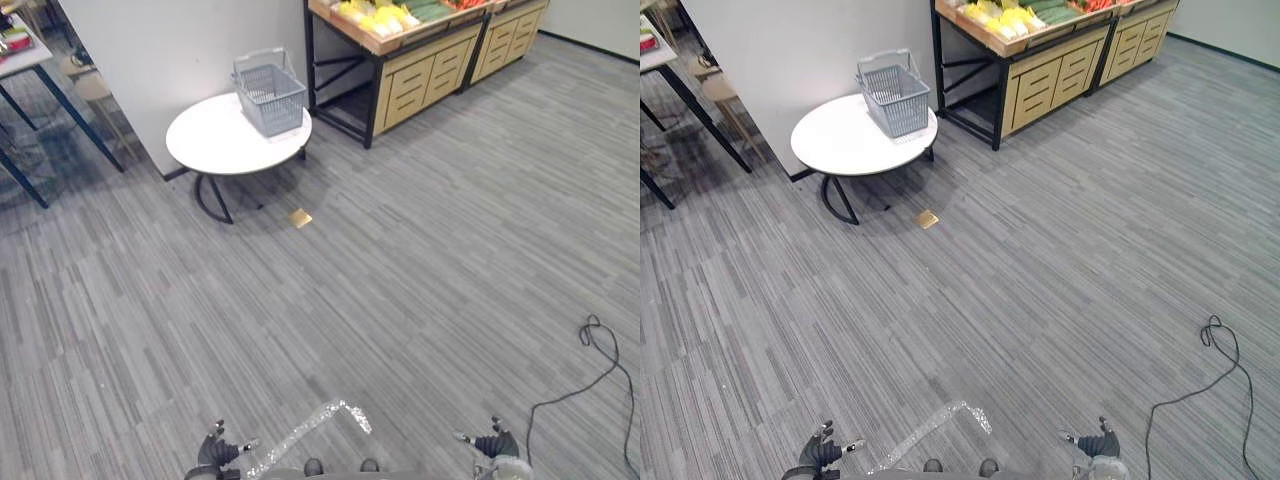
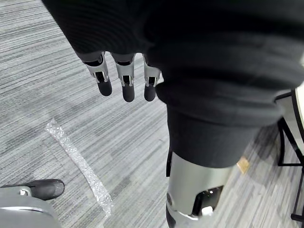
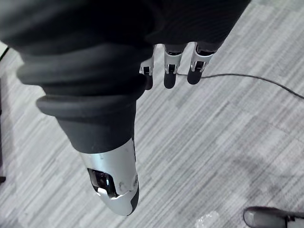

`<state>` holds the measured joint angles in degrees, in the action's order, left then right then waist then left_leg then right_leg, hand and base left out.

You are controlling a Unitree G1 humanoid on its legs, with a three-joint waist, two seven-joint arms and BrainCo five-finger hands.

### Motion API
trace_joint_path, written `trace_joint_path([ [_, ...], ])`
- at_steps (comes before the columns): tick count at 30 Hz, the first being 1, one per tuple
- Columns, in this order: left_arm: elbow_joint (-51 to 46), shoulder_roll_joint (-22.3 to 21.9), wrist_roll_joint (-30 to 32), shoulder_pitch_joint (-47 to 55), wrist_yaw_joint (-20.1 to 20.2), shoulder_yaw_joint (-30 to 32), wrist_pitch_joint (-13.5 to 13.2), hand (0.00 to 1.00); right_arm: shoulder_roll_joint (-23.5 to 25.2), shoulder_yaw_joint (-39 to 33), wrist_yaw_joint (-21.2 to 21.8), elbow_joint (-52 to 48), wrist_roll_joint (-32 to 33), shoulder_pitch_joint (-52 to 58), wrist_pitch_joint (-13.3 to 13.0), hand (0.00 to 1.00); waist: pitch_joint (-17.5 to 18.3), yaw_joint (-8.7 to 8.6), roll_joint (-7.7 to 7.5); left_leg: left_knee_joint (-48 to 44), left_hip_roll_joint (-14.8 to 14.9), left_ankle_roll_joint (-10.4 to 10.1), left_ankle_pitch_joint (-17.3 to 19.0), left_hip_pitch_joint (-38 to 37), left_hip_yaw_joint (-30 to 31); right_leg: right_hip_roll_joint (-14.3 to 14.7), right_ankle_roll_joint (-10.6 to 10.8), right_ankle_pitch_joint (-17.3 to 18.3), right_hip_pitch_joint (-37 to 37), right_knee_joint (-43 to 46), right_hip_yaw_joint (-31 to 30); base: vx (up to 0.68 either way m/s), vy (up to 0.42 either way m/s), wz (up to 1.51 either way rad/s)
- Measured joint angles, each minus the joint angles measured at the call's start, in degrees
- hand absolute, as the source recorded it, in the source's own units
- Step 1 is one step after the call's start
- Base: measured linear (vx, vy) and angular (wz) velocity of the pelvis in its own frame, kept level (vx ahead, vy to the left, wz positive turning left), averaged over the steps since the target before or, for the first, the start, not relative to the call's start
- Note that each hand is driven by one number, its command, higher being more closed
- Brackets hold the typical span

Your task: Pick vegetable in the basket

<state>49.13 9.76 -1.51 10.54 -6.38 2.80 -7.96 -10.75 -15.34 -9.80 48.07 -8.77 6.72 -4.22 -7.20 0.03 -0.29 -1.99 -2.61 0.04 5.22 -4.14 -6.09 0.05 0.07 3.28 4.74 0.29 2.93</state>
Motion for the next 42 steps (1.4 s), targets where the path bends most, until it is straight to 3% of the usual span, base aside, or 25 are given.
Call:
trace_joint_path([
  [3,-3.0,1.2,0.1,0.0,0.2,-0.2,-0.3,0.0,-1.0,2.5,0.5,-3.0,-0.4,0.0,-0.9,0.0,0.0,-0.83,0.07,0.0,-0.1,0.0,0.0,0.0,0.0,-0.1,0.0,0.0,0.0,-0.1,0.0,0.06,0.003,-0.02],
  [9,-7.7,1.5,0.2,0.1,0.2,-0.6,-1.3,0.0,-1.0,4.7,1.5,-5.5,-0.3,0.3,-1.9,0.0,-0.1,-0.9,0.17,-0.2,-0.1,-0.1,0.5,0.0,-0.3,-0.2,0.4,0.3,0.1,0.0,0.0,0.02,-0.001,-0.02],
  [17,-9.4,1.2,-0.1,0.8,-0.3,-0.3,-1.3,0.0,-1.2,4.7,1.1,-6.8,0.0,-0.2,-1.9,0.0,-0.6,-0.79,1.69,-8.9,0.7,1.3,6.5,6.4,-1.4,-0.1,1.6,1.2,-3.2,1.2,-0.4,-0.02,0.01,-0.05],
  [19,-10.7,1.0,-0.1,1.6,-0.7,0.2,-1.1,0.0,-1.1,4.6,1.0,-6.8,0.4,-0.8,-1.7,0.0,-0.6,-0.52,1.81,-11.4,1.1,1.9,8.6,7.9,-2.2,-0.1,2.8,3.5,-5.6,5.2,-1.4,-0.01,0.056,-0.21],
  [21,-13.2,1.0,-0.5,3.0,-1.4,0.2,-1.1,0.0,-1.1,4.6,0.7,-6.7,0.5,-0.7,-1.4,0.0,-0.7,-0.31,1.84,-15.1,1.2,2.7,11.9,8.8,-3.0,-1.0,6.2,8.4,-10.2,16.6,-0.9,0.01,0.087,-0.18],
  [23,-13.4,1.1,-0.7,3.0,-1.5,0.2,-1.1,0.0,-0.8,4.6,0.3,-6.7,1.5,-0.6,-0.9,0.0,-0.8,-0.08,2.0,-15.3,1.0,3.3,13.8,7.9,-2.8,-1.9,6.7,9.1,-14.3,26.8,1.2,0.08,0.1,-0.01],
  [24,-14.1,1.5,-0.9,2.8,-1.7,0.1,-1.1,0.0,-0.5,4.7,-0.1,-6.8,1.6,-0.3,-0.6,0.0,-1.2,-0.73,1.42,-15.5,0.1,4.5,14.8,6.0,-1.6,-3.9,5.6,9.6,-19.5,39.3,3.4,0.21,0.109,0.23],
  [26,-14.3,1.7,-1.2,3.0,-2.6,0.1,-1.0,0.0,-0.4,4.8,-0.1,-6.9,2.2,0.4,-0.3,0.0,-1.7,-0.89,1.41,-15.6,-0.4,4.2,15.6,3.4,-1.0,-5.4,4.5,11.9,-22.8,45.7,4.9,0.32,0.093,0.27],
  [27,-14.3,1.9,-1.2,3.0,-2.8,0.1,-0.9,0.0,-0.4,5.0,-0.1,-6.9,2.5,0.4,-0.1,0.0,-1.8,-1.08,1.22,-15.4,-0.4,3.9,16.2,1.8,-0.1,-6.4,4.5,13.2,-24.5,45.4,6.9,0.34,0.07,0.23],
  [30,-14.2,2.0,-1.3,1.1,-2.9,0.1,-0.7,0.0,-0.8,6.2,-0.1,-7.1,2.6,-0.7,-0.1,0.0,-3.4,-1.56,1.59,-13.3,0.8,3.4,16.4,-1.7,1.7,-5.9,3.8,12.8,-28.4,38.4,10.4,0.41,0.026,0.32],
  [32,-14.2,1.6,-1.4,-0.4,-3.3,0.0,-0.6,0.0,-1.0,6.3,-0.1,-9.2,2.6,-1.4,-0.1,0.0,-5.3,-2.2,2.73,-9.8,2.7,1.3,15.8,-5.8,2.9,-2.7,3.0,6.8,-30.9,25.5,11.8,0.58,-0.023,0.34],
  [34,-14.2,1.6,-1.4,-1.1,-3.8,0.1,-0.6,0.0,-1.1,6.3,-0.1,-12.1,2.5,-0.4,-0.2,0.0,-5.8,-2.94,1.37,-8.0,2.5,-2.0,16.4,-10.3,4.7,-1.2,0.8,-2.7,-32.4,13.0,10.1,0.69,-0.09,0.47],
  [35,-14.2,1.5,-1.4,-1.0,-3.7,0.1,-0.6,0.0,-1.1,6.3,-0.1,-12.6,2.5,0.0,-0.1,0.0,-5.7,-3.1,0.78,-8.1,2.6,-3.0,17.0,-11.4,5.1,-0.8,-1.4,-6.6,-32.7,12.8,9.1,0.81,-0.169,0.42],
  [36,-13.5,0.4,-1.3,-1.1,-3.7,0.1,-0.6,0.0,-1.2,6.3,-0.1,-13.2,2.4,-0.5,0.2,0.0,-6.0,-3.81,3.33,-11.3,5.4,-5.4,16.6,-11.7,6.1,0.3,-5.6,-9.5,-33.9,20.2,9.7,0.93,-0.224,0.31],
  [37,-13.3,-0.4,-1.3,-2.1,-3.7,0.1,-0.7,0.0,-0.7,6.8,0.1,-13.6,2.4,-1.4,0.2,0.0,-6.3,-4.01,3.68,-18.8,5.5,-9.5,11.6,-8.6,5.7,0.0,-6.4,-4.8,-34.0,24.1,10.1,0.94,-0.235,0.24],
  [38,-13.3,-0.8,-1.3,-2.2,-3.6,0.1,-0.7,0.0,-0.7,7.2,0.1,-13.7,2.4,-1.7,0.2,0.0,-6.4,-4.01,3.81,-23.0,5.5,-9.6,8.2,-7.2,5.7,0.0,-6.5,-3.4,-32.8,24.4,10.2,0.68,-0.178,0.15],
  [39,-13.2,-1.6,-1.3,-2.1,-3.6,0.2,-0.7,0.0,-0.8,7.9,0.1,-14.3,2.4,-1.7,0.2,0.0,-6.5,-3.96,3.75,-30.9,5.6,-9.8,1.4,-4.5,5.5,0.0,-6.2,-1.4,-29.4,23.2,10.1,0.71,-0.175,0.18],
  [40,-13.2,-2.3,-1.3,-1.9,-3.5,0.1,-0.7,0.0,-0.8,9.0,0.0,-15.0,2.4,-1.7,0.1,0.0,-6.9,-3.93,4.13,-43.8,8.0,-9.7,-3.3,-0.1,4.2,0.8,-6.1,0.1,-23.1,19.7,10.0,0.78,-0.188,0.19],
  [41,-13.2,-2.5,-1.3,-1.8,-3.5,0.1,-0.8,0.0,-0.3,9.8,-0.1,-15.6,2.4,-1.9,-0.2,0.0,-7.3,-3.49,4.14,-56.5,11.7,-5.4,-0.6,5.2,0.3,2.1,-6.5,0.4,-17.1,16.0,9.7,0.73,-0.171,0.12],
  [42,-13.3,-2.6,-1.3,-1.8,-3.5,0.1,-0.8,0.0,0.0,9.8,-0.1,-15.9,2.5,-2.0,-0.6,0.0,-7.4,-2.76,3.94,-60.9,13.1,-3.2,0.8,7.6,-1.5,2.5,-6.6,0.5,-14.4,14.2,9.3,0.53,-0.091,-0.16],
])
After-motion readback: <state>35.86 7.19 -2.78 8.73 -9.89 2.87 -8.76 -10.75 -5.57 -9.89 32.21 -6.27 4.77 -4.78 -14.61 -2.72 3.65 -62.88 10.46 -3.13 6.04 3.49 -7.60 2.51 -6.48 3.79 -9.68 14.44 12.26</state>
